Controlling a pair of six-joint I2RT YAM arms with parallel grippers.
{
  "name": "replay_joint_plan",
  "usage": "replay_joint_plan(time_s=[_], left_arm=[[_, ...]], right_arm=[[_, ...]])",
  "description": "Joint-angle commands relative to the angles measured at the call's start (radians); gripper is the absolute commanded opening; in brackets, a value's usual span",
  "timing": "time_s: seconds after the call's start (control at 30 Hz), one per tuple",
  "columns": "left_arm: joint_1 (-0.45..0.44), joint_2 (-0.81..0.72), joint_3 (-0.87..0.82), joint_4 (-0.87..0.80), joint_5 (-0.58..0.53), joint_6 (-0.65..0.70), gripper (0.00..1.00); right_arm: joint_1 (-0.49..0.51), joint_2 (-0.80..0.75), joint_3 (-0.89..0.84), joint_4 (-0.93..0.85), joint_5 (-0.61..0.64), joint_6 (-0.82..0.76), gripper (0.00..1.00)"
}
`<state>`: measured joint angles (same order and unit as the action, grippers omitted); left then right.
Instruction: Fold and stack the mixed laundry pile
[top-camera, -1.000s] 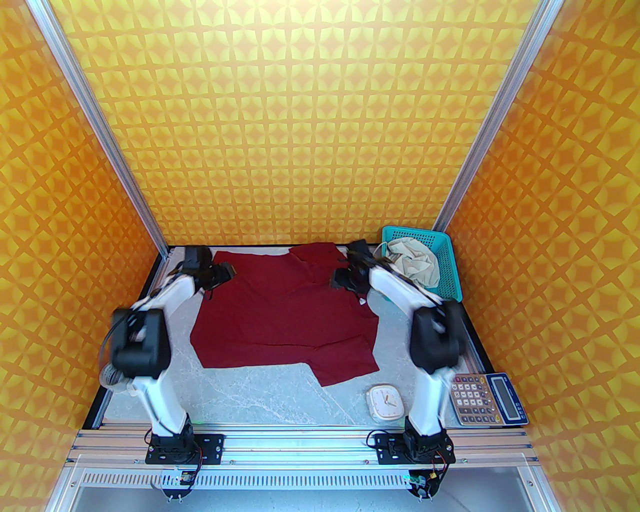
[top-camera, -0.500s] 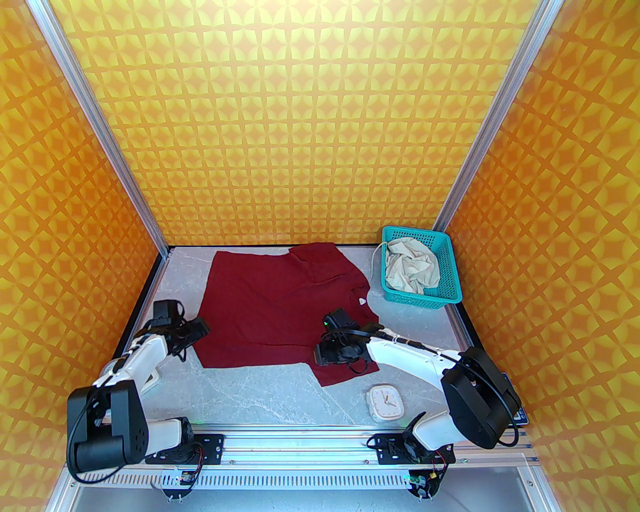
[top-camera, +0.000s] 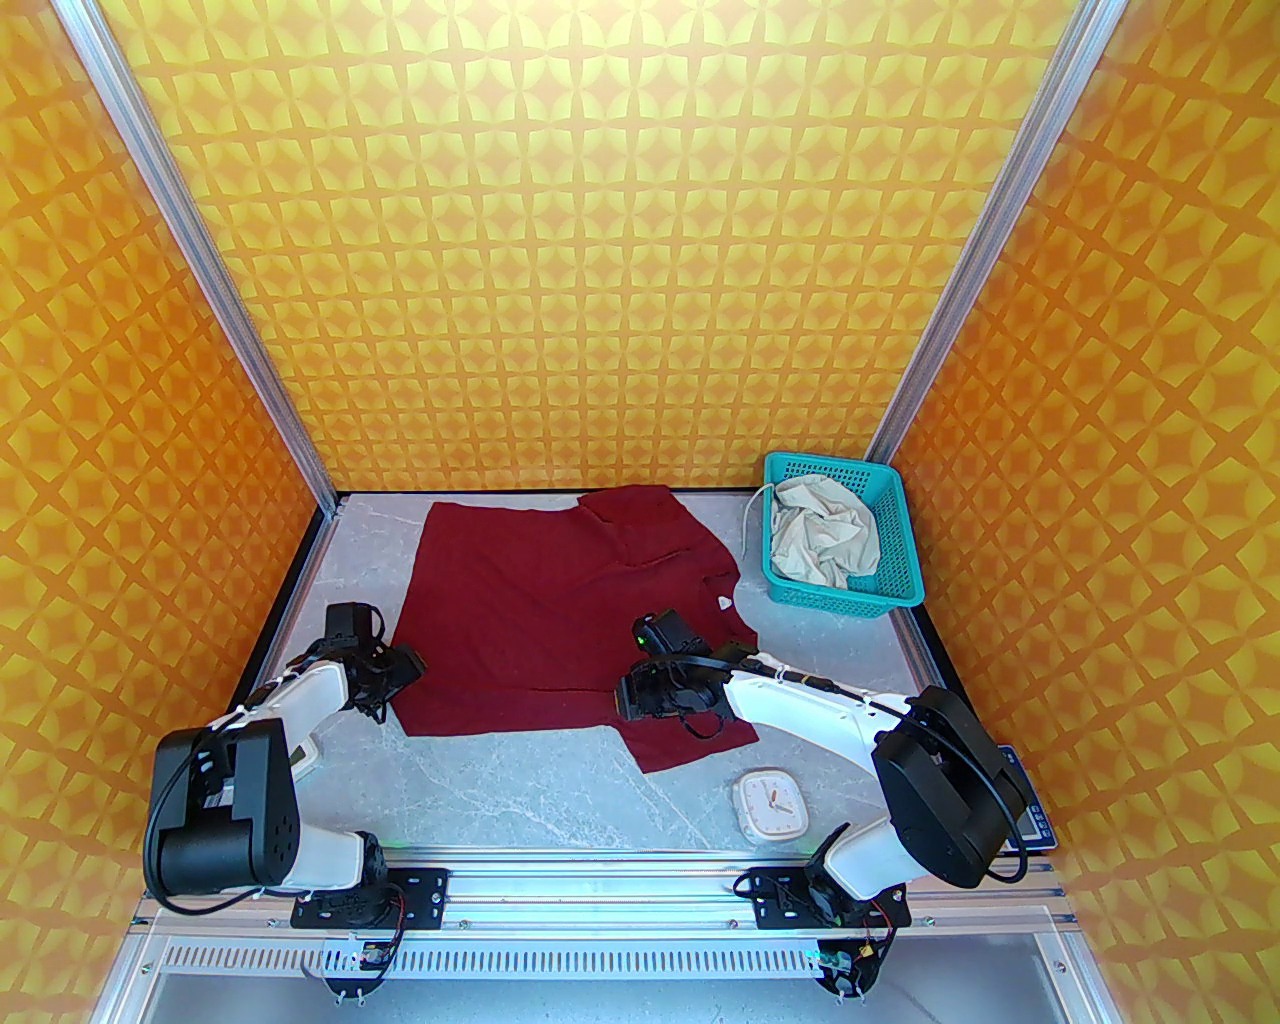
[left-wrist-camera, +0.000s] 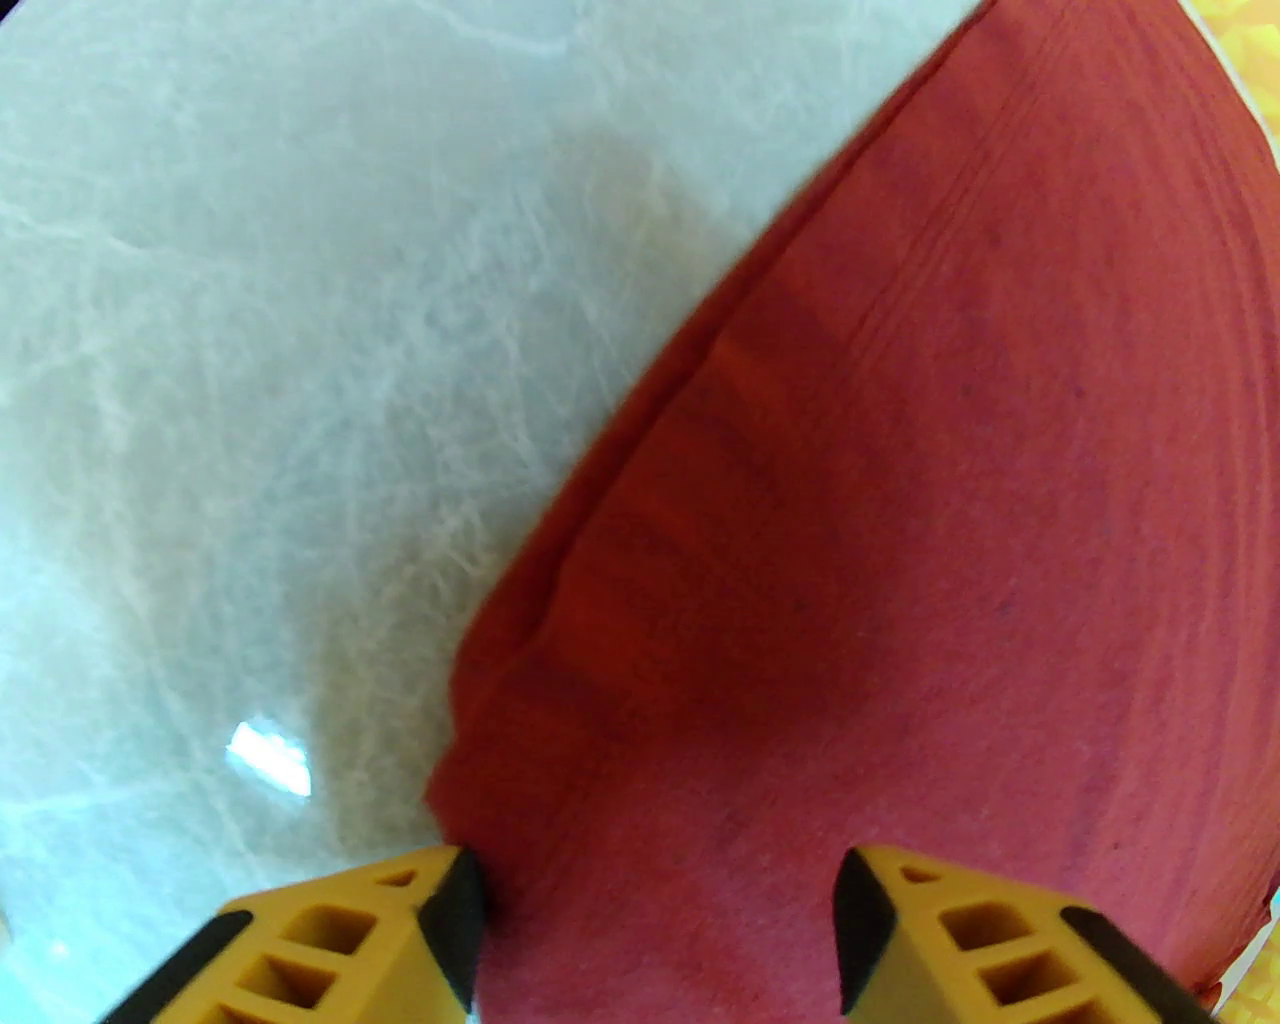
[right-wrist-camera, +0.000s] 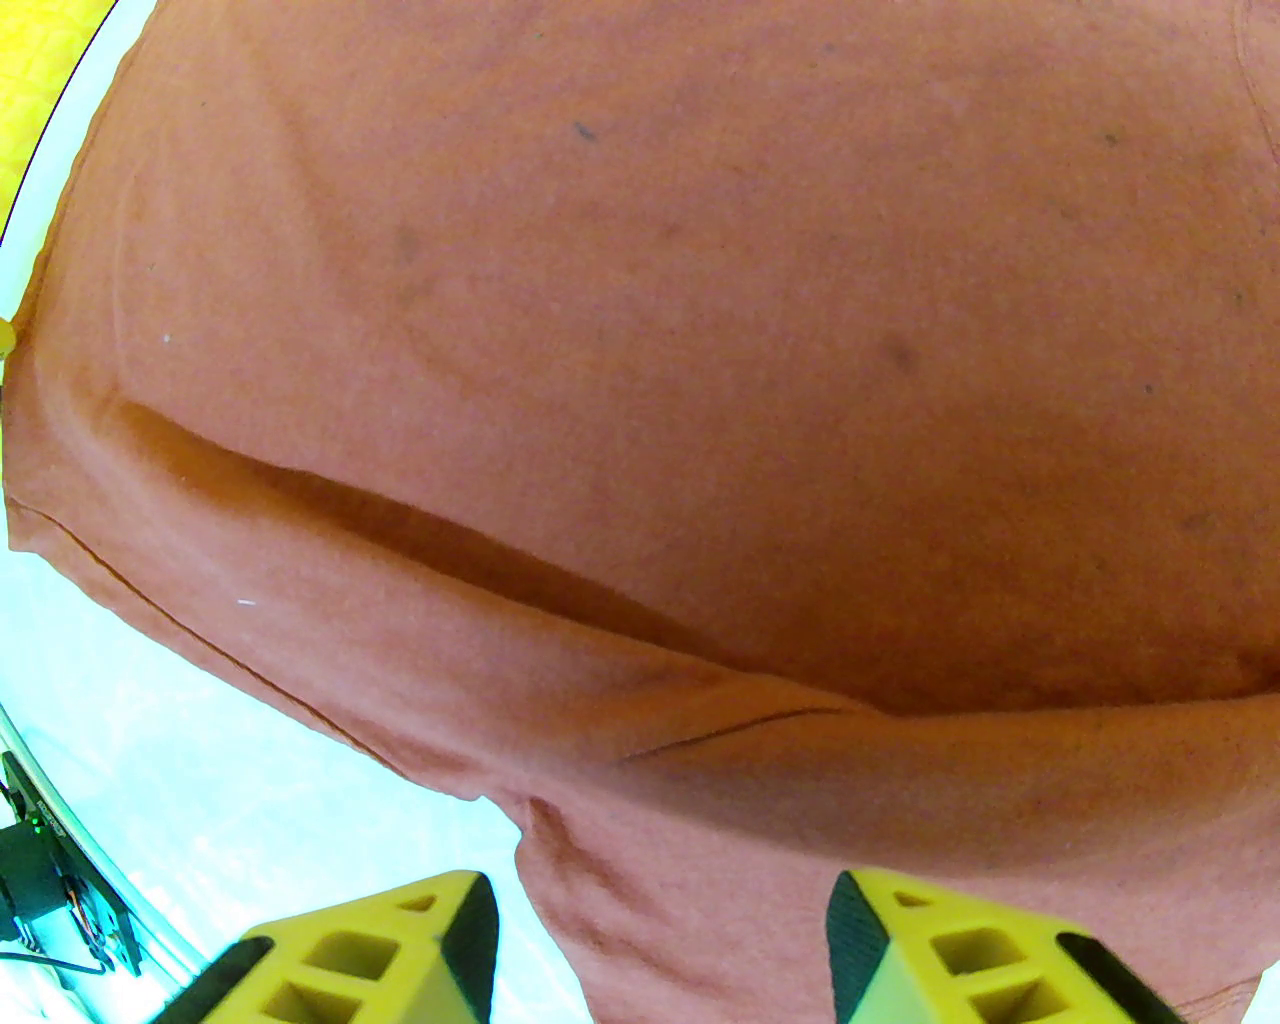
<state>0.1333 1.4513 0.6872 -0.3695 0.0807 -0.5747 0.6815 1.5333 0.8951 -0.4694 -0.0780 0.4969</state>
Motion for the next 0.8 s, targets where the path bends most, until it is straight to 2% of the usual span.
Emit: replay_joint_plan(time_s=[0.0, 0.13, 0.2, 0.3, 0.4, 0.47, 0.77], left_arm=[[-0.005, -0.01, -0.017, -0.02, -0.057, -0.027, 0.65], [-0.011, -0.014, -0.025, -0.04, -0.08, -0.032, 0.64], [-0.033, 0.007, -0.012, -0.044, -0.08, -0.033, 0.59], [-0.066, 0.035, 0.009, -0.034, -0.081, -0.05, 0.44], [-0.083, 0.038, 0.04, -0.059, -0.094, -0.055, 0.23], [-0.092, 0.024, 0.061, -0.095, -0.12, -0.048, 0.14], [-0.116, 0.009, 0.183, -0.348, -0.23, 0.023, 0.05]], right_arm=[[0.004, 0.007, 0.005, 0.013, 0.021, -0.003, 0.59], [0.004, 0.013, 0.008, 0.016, 0.021, -0.01, 0.58], [0.004, 0.024, 0.012, 0.023, 0.015, -0.011, 0.58], [0.004, 0.046, 0.019, 0.029, 0.001, -0.012, 0.58], [0.004, 0.042, 0.015, 0.034, -0.003, -0.013, 0.58], [0.004, 0.035, 0.01, 0.029, 0.005, -0.019, 0.58], [0.004, 0.028, -0.006, 0.057, -0.001, -0.02, 0.58]])
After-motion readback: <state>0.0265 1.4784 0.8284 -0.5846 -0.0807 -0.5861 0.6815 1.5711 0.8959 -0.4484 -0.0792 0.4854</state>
